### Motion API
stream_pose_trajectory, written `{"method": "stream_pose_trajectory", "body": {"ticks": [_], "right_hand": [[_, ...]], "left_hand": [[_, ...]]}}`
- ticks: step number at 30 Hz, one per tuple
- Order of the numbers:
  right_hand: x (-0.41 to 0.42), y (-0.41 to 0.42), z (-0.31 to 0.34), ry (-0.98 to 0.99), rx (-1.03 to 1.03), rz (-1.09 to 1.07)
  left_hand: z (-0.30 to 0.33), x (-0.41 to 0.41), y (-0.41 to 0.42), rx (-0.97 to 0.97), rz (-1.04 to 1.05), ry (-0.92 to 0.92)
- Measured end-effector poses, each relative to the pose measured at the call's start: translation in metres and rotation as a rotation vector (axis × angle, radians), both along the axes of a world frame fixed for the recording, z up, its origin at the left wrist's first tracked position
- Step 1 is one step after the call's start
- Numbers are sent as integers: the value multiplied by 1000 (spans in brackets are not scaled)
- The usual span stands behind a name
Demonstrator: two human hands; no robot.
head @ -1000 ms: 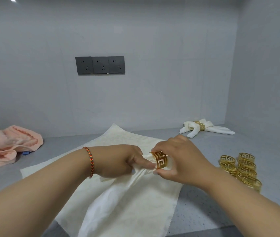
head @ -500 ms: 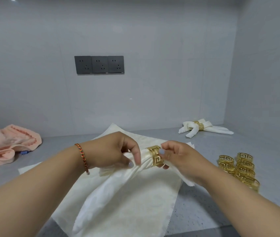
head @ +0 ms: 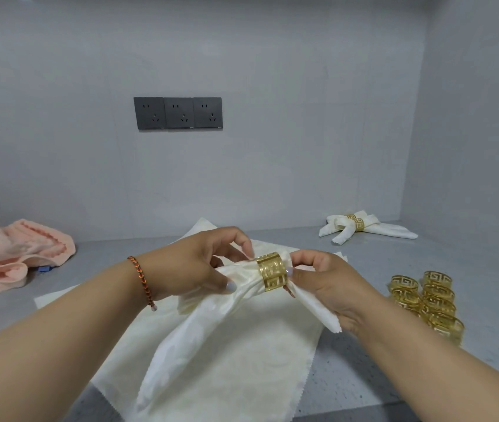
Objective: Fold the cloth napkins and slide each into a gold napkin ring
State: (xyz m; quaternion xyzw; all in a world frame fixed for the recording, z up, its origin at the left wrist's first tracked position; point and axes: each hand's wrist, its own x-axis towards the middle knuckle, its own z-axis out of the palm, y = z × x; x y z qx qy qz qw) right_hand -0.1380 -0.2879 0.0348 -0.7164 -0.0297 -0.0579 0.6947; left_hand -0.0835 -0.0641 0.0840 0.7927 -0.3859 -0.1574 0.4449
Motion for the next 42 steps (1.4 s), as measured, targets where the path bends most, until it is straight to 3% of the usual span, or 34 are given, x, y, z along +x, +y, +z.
{"method": "stream_pose_trajectory", "body": {"ticks": [4, 7, 19, 27, 32, 42], "right_hand": [[4, 0, 1, -19, 27, -16], [5, 1, -1, -29, 28, -24], [5, 3, 0, -25, 144, -68], [4, 0, 0, -43, 199, -105], [4, -3, 2, -61, 213, -122], [5, -1, -3, -58, 180, -122]], "left_hand": [[4, -4, -4, 132, -91, -102], [6, -11, -12, 171, -174, -52], [15, -9, -8, 209, -140, -88], [18, -4, 1, 285, -23, -100], [15, 0, 7, 141, 196, -120], [3, -7, -4, 136, 292, -39]]}}
